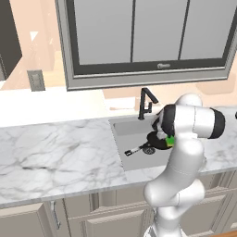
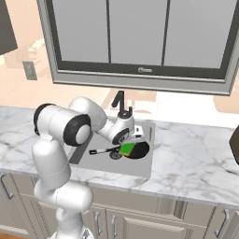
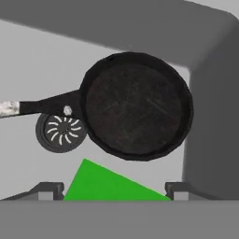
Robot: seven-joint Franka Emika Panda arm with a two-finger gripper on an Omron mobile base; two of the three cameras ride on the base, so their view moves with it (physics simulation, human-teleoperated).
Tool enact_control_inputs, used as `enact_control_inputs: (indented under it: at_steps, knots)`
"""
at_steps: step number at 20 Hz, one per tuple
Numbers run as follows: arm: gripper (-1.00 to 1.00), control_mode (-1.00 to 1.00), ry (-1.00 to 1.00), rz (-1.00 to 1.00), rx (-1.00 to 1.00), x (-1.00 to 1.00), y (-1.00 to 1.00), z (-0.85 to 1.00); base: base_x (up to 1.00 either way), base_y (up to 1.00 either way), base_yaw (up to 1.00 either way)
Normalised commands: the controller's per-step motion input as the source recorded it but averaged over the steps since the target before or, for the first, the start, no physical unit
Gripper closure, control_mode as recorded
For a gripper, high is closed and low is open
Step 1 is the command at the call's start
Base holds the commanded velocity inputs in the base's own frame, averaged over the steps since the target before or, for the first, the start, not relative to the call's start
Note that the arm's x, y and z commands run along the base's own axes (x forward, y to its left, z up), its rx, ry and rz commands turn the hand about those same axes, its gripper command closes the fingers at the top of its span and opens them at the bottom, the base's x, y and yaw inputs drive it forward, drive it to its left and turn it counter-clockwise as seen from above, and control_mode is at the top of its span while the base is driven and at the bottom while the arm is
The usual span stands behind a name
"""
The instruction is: Pick the pan and sponge and place them into the sink. Then turn on the water.
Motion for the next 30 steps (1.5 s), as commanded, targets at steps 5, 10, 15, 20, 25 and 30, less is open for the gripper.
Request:
enact_control_inputs:
  at_steps: [5, 10, 15, 20, 25, 30]
  knots:
    - [1.00, -1.00, 0.00, 0.00, -0.08, 0.05, 0.00, -0.48, 0.00, 0.00, 0.00]
    - [1.00, -1.00, 0.00, 0.00, -0.01, 0.03, 0.00, -0.18, 0.00, 0.00, 0.00]
    - [1.00, -1.00, 0.00, 0.00, 0.00, 0.12, -0.05, -0.02, 0.00, 0.00, 0.00]
    - [1.00, -1.00, -0.03, 0.00, 0.00, 0.14, -0.14, 0.00, 0.00, 0.00, 0.00]
    - [1.00, -1.00, -0.03, 0.00, 0.00, 0.13, -0.12, -0.12, 0.00, 0.00, 0.00]
    - [1.00, -1.00, -0.03, 0.02, 0.00, 0.10, -0.06, -0.33, 0.00, 0.00, 0.00]
